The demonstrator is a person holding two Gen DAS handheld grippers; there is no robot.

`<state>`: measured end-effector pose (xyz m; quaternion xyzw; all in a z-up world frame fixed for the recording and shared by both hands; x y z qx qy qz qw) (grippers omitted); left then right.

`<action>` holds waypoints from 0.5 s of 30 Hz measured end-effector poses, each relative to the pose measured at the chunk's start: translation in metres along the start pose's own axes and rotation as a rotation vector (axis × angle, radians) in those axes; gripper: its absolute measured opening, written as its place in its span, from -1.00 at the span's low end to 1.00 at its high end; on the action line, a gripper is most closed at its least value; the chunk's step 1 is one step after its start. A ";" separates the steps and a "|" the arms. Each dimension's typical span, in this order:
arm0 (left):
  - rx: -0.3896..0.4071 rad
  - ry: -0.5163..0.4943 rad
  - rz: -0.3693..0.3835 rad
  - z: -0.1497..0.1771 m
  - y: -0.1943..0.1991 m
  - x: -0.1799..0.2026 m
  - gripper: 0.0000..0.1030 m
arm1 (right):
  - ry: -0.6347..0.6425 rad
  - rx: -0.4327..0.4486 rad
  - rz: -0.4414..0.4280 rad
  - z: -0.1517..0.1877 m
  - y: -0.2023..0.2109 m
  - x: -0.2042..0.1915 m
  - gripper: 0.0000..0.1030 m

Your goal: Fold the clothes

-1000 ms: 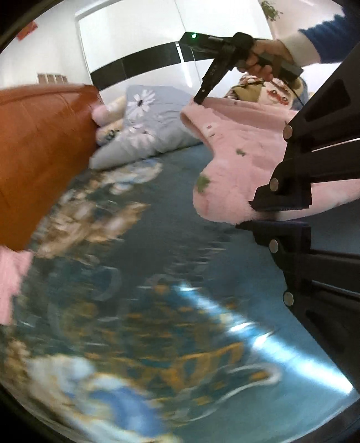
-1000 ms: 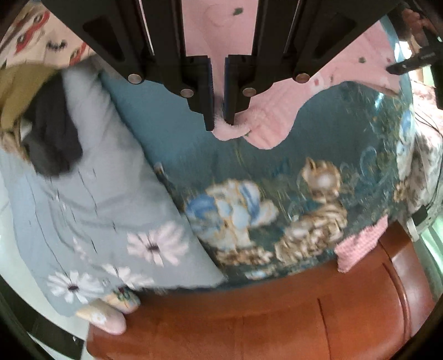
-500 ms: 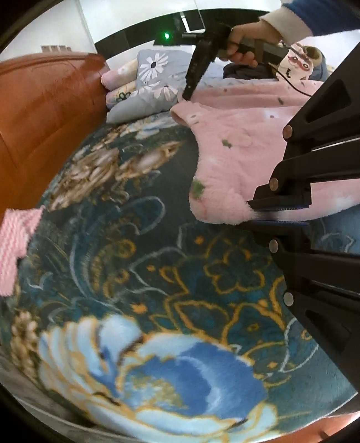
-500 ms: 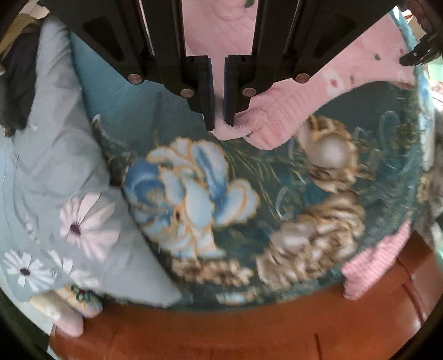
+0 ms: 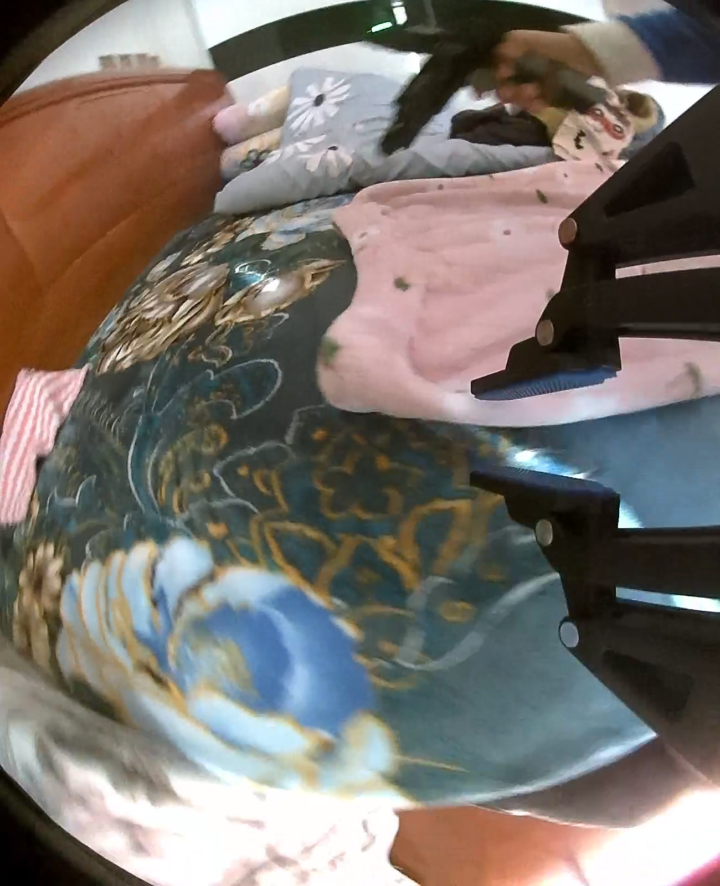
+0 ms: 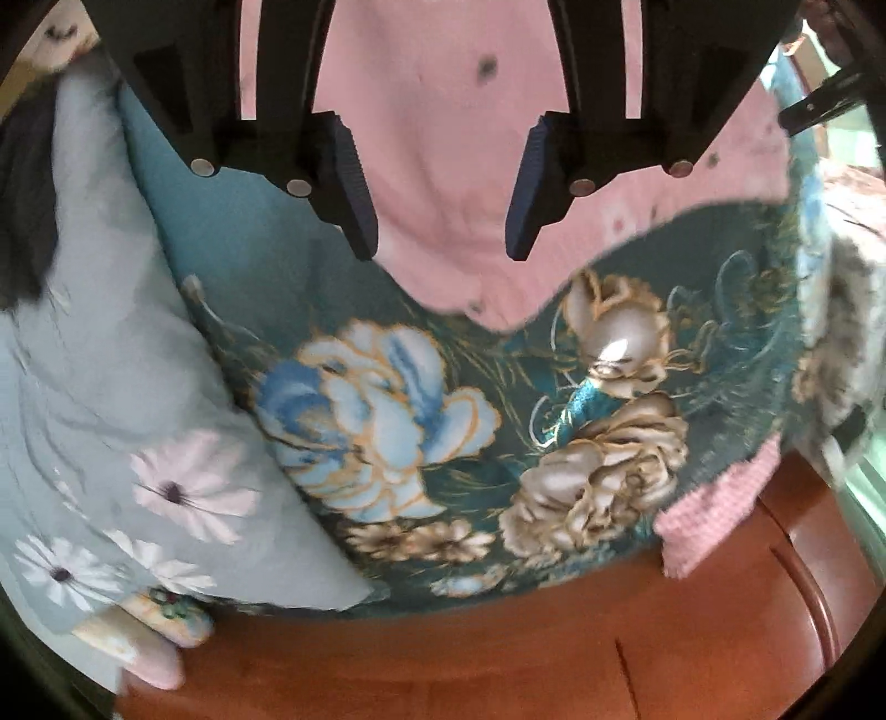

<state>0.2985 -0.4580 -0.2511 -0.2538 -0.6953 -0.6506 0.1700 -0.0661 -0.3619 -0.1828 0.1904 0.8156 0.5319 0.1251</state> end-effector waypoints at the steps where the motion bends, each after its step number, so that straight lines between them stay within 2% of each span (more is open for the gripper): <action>1: 0.000 -0.003 0.001 0.007 0.003 0.005 -0.46 | -0.018 0.008 -0.004 0.015 0.013 0.008 -0.03; 3: -0.029 -0.044 0.014 0.026 0.004 0.025 -0.46 | -0.055 0.024 -0.013 0.045 0.039 0.024 -0.03; 6: -0.080 -0.145 0.013 0.066 -0.001 0.058 -0.46 | -0.161 0.014 0.024 0.122 0.082 0.066 -0.02; 9: -0.150 -0.251 -0.008 0.115 -0.013 0.088 -0.46 | -0.338 -0.018 0.091 0.223 0.125 0.115 -0.02; 12: -0.216 -0.335 -0.070 0.166 -0.029 0.101 -0.46 | -0.555 -0.039 0.180 0.336 0.172 0.160 -0.02; 15: -0.252 -0.427 -0.145 0.203 -0.041 0.101 -0.46 | -0.784 -0.056 0.275 0.448 0.214 0.189 -0.02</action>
Point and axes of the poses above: each gripper's, at about its wrist camera, not at the fingertips, and y roughly against the way its jaws point, x to its right, z to its underside, the point moved 2 cm from there along -y, roughly the way its jaws point, and after that the axes turned 7 degrees about y, right-handed, at the moved point
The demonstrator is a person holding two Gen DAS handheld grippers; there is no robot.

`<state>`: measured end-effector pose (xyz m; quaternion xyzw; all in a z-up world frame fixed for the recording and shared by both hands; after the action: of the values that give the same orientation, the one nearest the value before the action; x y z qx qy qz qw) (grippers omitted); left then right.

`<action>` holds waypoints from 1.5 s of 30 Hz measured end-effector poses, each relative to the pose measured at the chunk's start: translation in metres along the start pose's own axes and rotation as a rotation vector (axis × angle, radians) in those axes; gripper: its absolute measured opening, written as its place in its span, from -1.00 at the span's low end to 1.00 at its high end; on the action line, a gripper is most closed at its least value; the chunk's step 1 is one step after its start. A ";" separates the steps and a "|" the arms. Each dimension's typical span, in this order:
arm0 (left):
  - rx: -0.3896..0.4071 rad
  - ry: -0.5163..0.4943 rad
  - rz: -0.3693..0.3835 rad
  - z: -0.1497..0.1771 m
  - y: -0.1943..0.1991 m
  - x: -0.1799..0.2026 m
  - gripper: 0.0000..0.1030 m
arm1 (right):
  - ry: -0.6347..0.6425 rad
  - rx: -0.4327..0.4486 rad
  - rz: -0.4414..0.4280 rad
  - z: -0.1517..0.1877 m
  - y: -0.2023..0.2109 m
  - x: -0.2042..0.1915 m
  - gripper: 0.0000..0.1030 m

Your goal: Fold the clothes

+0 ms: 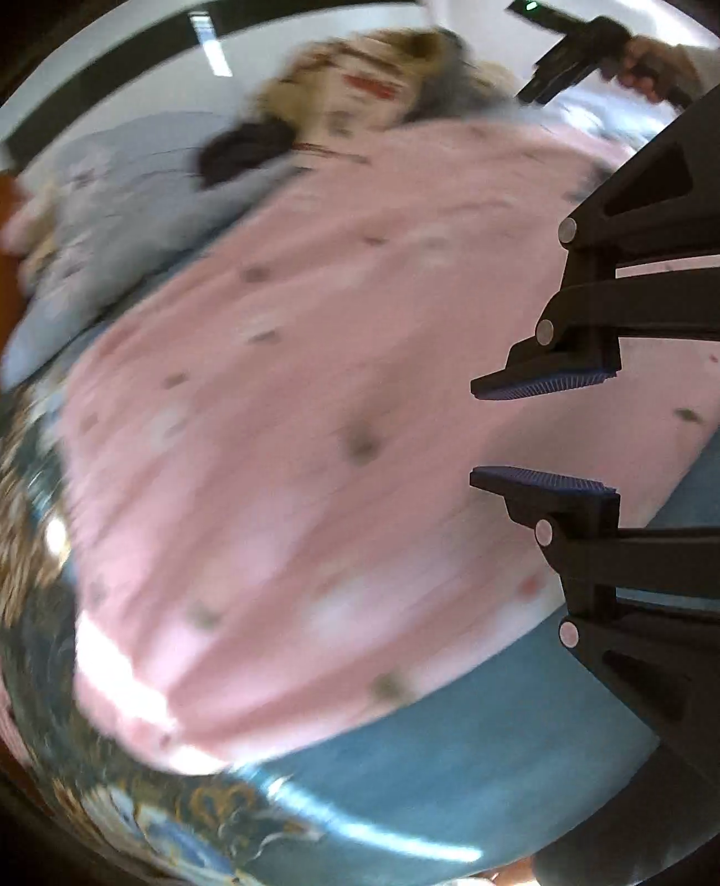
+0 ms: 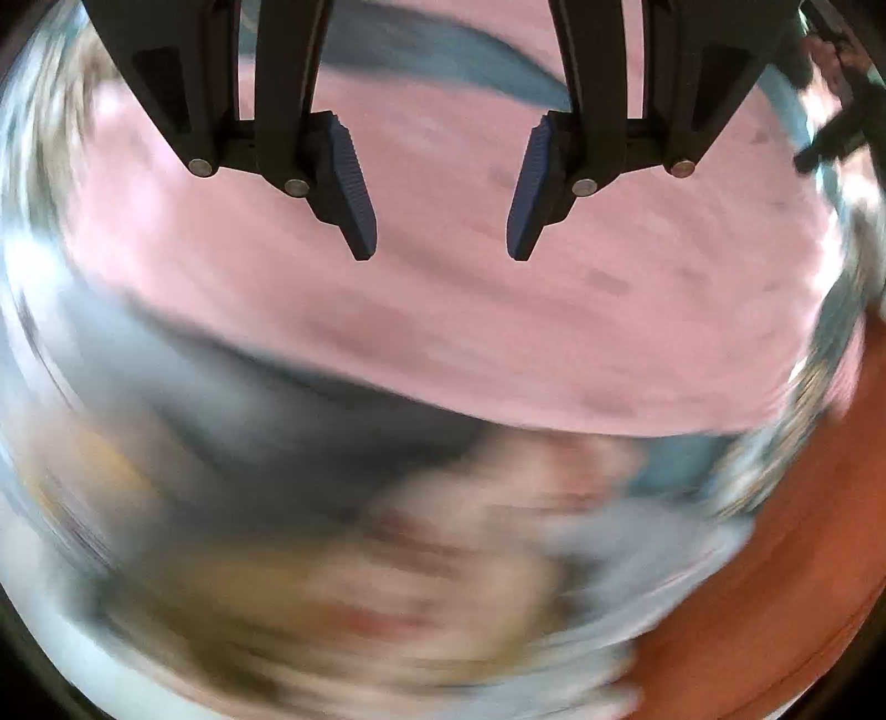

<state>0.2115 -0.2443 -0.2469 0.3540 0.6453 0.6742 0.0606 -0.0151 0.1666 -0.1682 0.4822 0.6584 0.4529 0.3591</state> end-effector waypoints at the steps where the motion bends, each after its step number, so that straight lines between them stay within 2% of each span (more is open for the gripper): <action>1: -0.014 -0.029 -0.026 0.009 -0.006 0.005 -0.46 | -0.099 -0.007 0.038 0.025 0.006 0.039 -0.02; 2: -0.029 -0.057 -0.053 0.019 -0.013 0.010 -0.46 | -0.212 -0.015 0.081 0.053 0.013 0.080 -0.02; 4: -0.053 -0.101 -0.101 0.034 -0.023 0.017 -0.46 | -0.397 -0.013 0.120 0.097 0.023 0.136 -0.02; 8: -0.035 -0.106 -0.131 0.038 -0.017 0.017 -0.46 | -0.764 0.040 0.110 0.176 0.029 0.215 -0.02; 11: -0.003 -0.095 -0.141 0.038 -0.007 0.014 -0.46 | -0.955 0.116 0.009 0.206 0.021 0.239 -0.02; 14: 0.021 -0.084 -0.147 0.040 0.002 0.011 -0.46 | -1.044 0.199 -0.094 0.205 0.009 0.243 -0.02; 17: 0.038 -0.075 -0.148 0.042 0.009 0.008 -0.46 | -1.074 0.262 -0.172 0.186 -0.003 0.240 -0.02; 20: 0.058 -0.073 -0.148 0.045 0.016 0.006 -0.46 | -1.082 0.260 -0.219 0.164 -0.019 0.236 -0.02; 22: 0.071 -0.074 -0.147 0.047 0.021 0.004 -0.46 | -1.079 0.243 -0.217 0.154 -0.026 0.233 -0.03; 23: 0.075 -0.075 -0.147 0.050 0.022 0.004 -0.46 | -1.076 0.230 -0.203 0.150 -0.028 0.231 -0.16; 24: 0.077 -0.076 -0.146 0.052 0.023 0.003 -0.46 | -1.074 0.218 -0.190 0.146 -0.030 0.228 -0.56; 25: 0.078 -0.076 -0.145 0.053 0.023 0.007 -0.46 | -1.061 0.214 -0.183 0.143 -0.029 0.226 -0.75; 27: 0.081 -0.077 -0.143 0.061 0.022 0.010 -0.46 | -1.025 0.216 -0.178 0.138 -0.024 0.223 -0.83; 31: 0.082 -0.064 -0.130 0.055 0.018 0.008 -0.46 | -0.915 0.312 -0.111 0.141 0.013 0.226 -0.86; 36: 0.059 -0.062 -0.123 0.055 0.015 0.007 -0.46 | -0.961 0.196 -0.108 0.163 -0.008 0.237 -0.85; 41: 0.075 -0.034 -0.088 0.050 0.022 0.003 -0.46 | -0.954 0.195 -0.096 0.165 0.004 0.236 -0.77; 42: 0.080 -0.025 -0.078 0.049 0.024 0.002 -0.46 | -0.939 0.198 -0.089 0.166 0.010 0.237 -0.65; 45: 0.089 0.004 -0.045 0.043 0.028 -0.004 -0.46 | -0.893 0.204 -0.068 0.169 0.030 0.239 -0.50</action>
<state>0.2488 -0.2155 -0.2270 0.3404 0.6825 0.6441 0.0584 0.0816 0.4424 -0.2051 0.6411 0.4960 0.1215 0.5729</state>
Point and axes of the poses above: each gripper's, at about its wrist camera, not at the fingertips, and y roughly against the way its jaws point, x to its right, z to its underside, the point moved 2 cm from there along -y, roughly the way its jaws point, and after that the axes turned 7 degrees about y, right-handed, at the moved point
